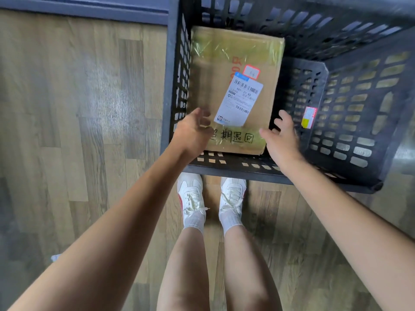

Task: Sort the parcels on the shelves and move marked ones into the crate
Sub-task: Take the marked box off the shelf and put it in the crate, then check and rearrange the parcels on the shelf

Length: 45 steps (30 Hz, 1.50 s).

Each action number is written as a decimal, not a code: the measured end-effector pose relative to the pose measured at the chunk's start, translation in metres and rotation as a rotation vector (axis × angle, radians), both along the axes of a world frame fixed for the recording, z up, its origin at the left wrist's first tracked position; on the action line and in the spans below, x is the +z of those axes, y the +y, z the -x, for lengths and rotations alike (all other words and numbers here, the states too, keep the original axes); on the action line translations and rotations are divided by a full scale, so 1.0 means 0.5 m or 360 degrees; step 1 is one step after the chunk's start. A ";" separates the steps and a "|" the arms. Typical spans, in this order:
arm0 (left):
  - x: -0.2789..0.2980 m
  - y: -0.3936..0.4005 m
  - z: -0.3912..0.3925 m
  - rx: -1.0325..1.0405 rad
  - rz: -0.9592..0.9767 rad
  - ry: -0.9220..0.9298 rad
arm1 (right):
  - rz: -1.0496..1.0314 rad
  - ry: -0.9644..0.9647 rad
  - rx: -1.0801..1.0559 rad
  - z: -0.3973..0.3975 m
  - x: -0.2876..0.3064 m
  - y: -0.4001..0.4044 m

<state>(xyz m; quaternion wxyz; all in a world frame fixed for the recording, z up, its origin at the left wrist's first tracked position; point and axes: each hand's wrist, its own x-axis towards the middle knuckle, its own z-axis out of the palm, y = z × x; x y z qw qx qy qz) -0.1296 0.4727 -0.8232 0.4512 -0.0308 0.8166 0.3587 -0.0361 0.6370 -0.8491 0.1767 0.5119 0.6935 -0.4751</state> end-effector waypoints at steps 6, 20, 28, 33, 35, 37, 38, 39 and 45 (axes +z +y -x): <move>0.142 -0.002 0.023 -0.0106 -0.0041 0.0105 | -0.0140 0.0414 0.0270 0.027 0.174 -0.005; 0.719 -0.085 0.090 -0.0843 0.0362 0.1427 | -0.0794 0.0865 0.1326 0.102 0.788 0.014; 1.222 -0.151 0.152 -0.0342 0.0177 0.2317 | -0.1235 0.1489 0.1584 0.204 1.236 -0.016; 1.501 -0.232 0.148 -0.0293 0.0390 0.2753 | -0.1457 0.2047 0.1578 0.277 1.482 -0.067; 1.582 -0.273 0.139 -0.0250 0.0481 0.2862 | -0.1451 0.2225 0.1546 0.294 1.561 -0.098; 1.642 -0.313 0.132 -0.0198 0.0566 0.2959 | -0.1469 0.2323 0.1555 0.306 1.627 -0.134; 1.664 -0.332 0.131 -0.0163 0.0598 0.2993 | -0.1514 0.2354 0.1578 0.312 1.654 -0.150; 1.681 -0.353 0.133 -0.0120 0.0624 0.3019 | -0.1559 0.2380 0.1612 0.318 1.677 -0.167; 1.728 -0.486 0.191 -0.0141 0.0733 0.3088 | -0.1789 0.2355 0.1713 0.387 1.765 -0.265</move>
